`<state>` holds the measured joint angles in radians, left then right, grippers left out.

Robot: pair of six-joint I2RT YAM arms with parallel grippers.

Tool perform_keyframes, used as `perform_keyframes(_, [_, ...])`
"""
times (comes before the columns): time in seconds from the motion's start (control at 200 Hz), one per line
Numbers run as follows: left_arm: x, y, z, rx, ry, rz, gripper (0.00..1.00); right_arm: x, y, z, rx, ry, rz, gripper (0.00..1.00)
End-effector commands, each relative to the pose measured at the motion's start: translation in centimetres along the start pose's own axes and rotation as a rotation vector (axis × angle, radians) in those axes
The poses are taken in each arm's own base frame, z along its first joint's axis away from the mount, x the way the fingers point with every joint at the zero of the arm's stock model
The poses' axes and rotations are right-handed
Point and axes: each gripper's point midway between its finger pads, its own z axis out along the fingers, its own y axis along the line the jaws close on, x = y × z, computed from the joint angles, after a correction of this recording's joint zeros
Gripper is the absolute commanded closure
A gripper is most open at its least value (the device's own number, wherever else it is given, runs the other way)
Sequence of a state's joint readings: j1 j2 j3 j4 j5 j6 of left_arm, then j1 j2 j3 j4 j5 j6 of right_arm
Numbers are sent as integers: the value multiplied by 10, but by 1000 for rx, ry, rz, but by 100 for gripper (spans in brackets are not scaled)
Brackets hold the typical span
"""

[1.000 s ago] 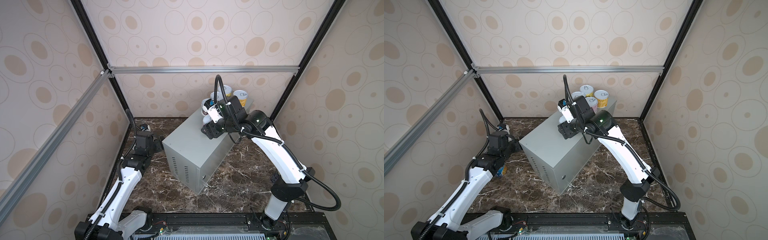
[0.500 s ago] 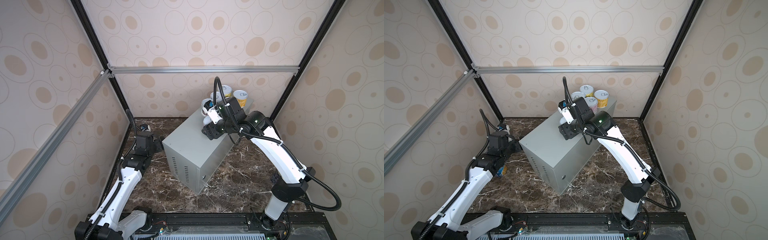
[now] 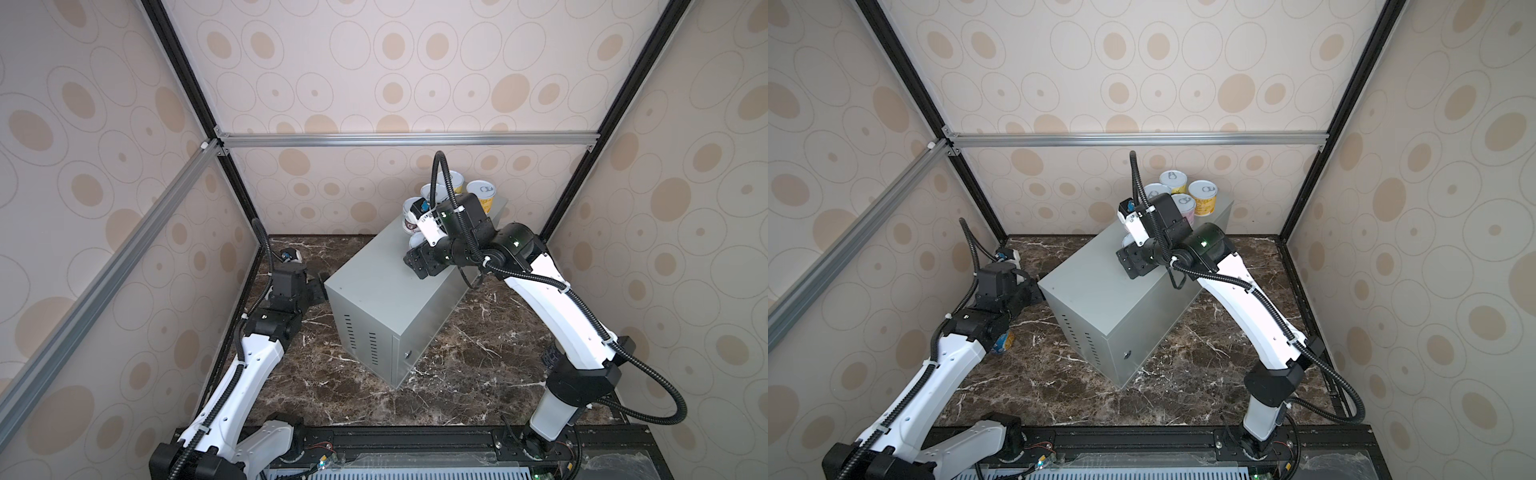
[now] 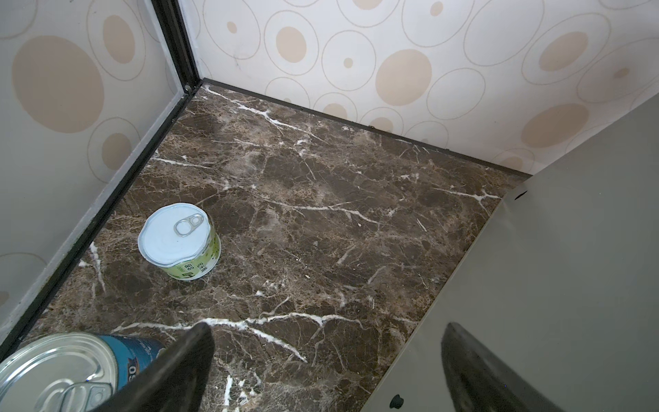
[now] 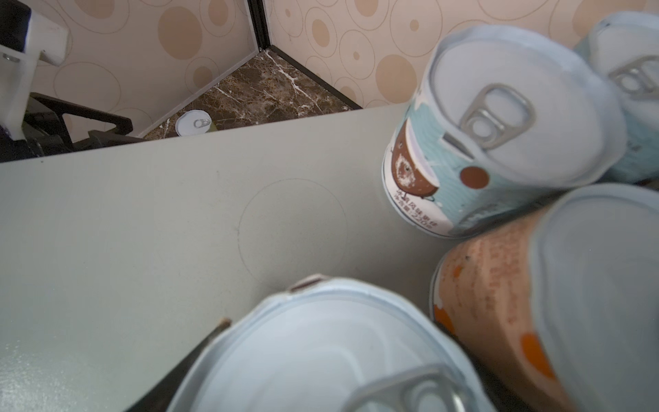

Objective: Place and organize the canned foods onto the counter
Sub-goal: 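Carry the can with the right gripper over the box top beside the cans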

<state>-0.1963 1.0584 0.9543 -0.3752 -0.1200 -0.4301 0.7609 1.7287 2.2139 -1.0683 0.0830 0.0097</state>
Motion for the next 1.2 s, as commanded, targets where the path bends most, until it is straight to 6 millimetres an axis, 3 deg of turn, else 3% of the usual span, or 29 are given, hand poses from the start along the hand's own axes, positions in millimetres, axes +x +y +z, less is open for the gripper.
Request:
perform_keyframes(0.0, [-14,-2,-7,10,-37,-16,1,-15,-5,-25,12,-74,-7,12])
perform_keyframes(0.36, [-19,-4,-14,20,-46,-29,1,-24,-11,-53,37,-138,2,4])
perform_keyframes(0.705, [-15,-3,-24,37,-46,-51,1,-29,-9,-98,25,-217,12,4])
perform_keyframes(0.795, [-13,-1,-25,35,-44,-54,1,-26,-1,-103,5,-219,7,9])
perform_keyframes(0.87, [-12,-1,-26,35,-43,-56,1,-24,6,-106,-14,-218,6,21])
perform_keyframes(0.935, [-12,-1,-27,35,-44,-58,1,-21,13,-103,-31,-211,4,32])
perform_keyframes(1.195, [-6,2,-28,32,-38,-59,1,-13,41,-88,-97,-191,7,54])
